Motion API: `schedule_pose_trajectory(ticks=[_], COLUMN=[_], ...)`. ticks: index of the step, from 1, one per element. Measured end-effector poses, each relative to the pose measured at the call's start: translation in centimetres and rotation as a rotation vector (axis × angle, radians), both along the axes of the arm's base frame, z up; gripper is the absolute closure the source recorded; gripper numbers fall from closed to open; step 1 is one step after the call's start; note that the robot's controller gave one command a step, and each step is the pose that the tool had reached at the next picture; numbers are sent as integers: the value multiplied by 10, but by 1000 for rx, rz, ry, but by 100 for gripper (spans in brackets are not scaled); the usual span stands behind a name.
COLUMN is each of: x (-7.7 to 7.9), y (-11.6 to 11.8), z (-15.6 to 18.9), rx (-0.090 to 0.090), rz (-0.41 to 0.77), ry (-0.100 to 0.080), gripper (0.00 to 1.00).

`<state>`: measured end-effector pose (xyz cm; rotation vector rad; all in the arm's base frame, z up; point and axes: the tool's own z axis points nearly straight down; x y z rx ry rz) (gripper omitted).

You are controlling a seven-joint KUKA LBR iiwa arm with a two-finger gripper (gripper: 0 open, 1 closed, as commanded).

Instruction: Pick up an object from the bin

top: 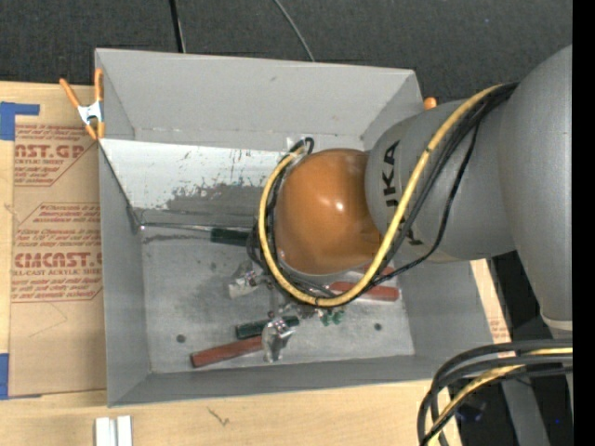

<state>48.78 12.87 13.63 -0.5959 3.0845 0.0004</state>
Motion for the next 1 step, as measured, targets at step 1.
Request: schedule_pose_trajectory(ticks=[1], x=[-5], y=[-12], z=[-45], rx=[1], rz=[-171], ry=[0], gripper=[0])
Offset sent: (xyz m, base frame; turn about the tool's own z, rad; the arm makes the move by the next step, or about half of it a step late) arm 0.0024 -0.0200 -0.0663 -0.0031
